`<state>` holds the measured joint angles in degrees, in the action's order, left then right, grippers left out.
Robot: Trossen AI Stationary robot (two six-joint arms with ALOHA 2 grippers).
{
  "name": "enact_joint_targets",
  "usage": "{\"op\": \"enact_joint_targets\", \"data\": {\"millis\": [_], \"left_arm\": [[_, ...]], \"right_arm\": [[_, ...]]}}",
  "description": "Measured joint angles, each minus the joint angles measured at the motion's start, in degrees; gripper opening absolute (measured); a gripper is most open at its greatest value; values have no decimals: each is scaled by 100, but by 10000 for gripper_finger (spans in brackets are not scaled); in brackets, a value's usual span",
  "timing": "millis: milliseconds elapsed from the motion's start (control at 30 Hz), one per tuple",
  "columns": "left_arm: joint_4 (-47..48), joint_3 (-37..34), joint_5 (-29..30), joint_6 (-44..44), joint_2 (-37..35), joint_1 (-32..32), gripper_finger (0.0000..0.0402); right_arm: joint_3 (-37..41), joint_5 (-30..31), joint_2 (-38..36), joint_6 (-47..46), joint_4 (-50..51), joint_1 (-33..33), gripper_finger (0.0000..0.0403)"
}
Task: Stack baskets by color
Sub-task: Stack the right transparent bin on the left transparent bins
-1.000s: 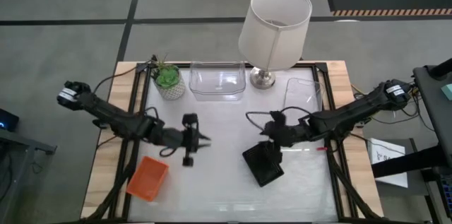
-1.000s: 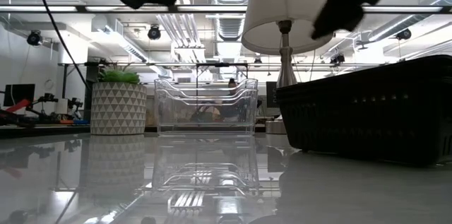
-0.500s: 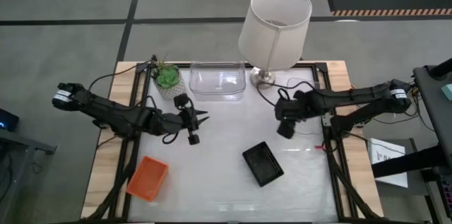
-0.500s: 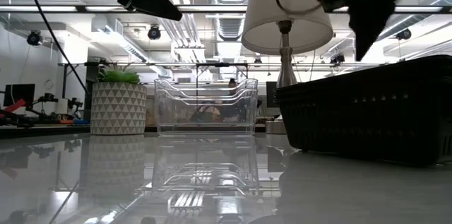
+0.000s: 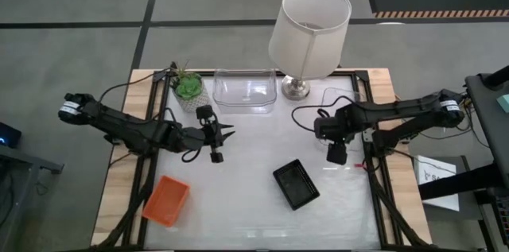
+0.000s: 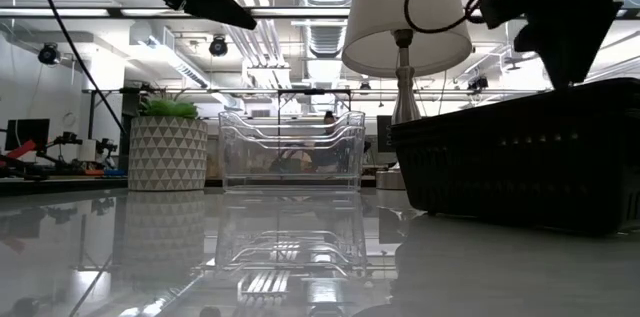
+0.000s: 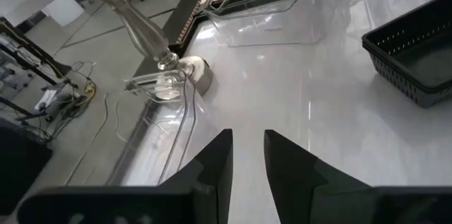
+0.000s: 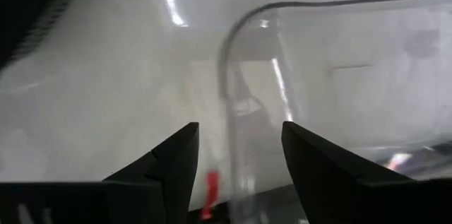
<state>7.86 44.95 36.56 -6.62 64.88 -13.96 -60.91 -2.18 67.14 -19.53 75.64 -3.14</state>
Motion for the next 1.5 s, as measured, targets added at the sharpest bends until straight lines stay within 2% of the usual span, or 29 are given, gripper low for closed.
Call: {"op": "enact_joint_targets", "data": {"millis": [167, 567, 833, 967, 1167, 1300, 1500], "left_arm": [[4, -2, 0, -62, -2, 2, 65], [9, -9, 0, -133, -2, 2, 65], [70, -24, 0, -128, -22, 2, 65], [63, -24, -2, -42, -22, -2, 65], [159, -28, -81, 217, -22, -60, 65], [182, -31, -160, 331, -22, -148, 65], [144, -31, -503, 335, -22, -196, 65]], "right_arm": [[249, 175, 1, 23, -178, 2, 190], [296, -126, -79, 2, -208, 2, 171], [817, -86, -78, 16, -591, -31, 163], [1021, -83, -75, 48, -1010, -94, 126], [1159, -59, -73, 6, -1580, -98, 22], [1152, 171, -73, -153, -2016, -109, 13], [1098, 444, -58, -1042, -3126, 5, 9]]}}
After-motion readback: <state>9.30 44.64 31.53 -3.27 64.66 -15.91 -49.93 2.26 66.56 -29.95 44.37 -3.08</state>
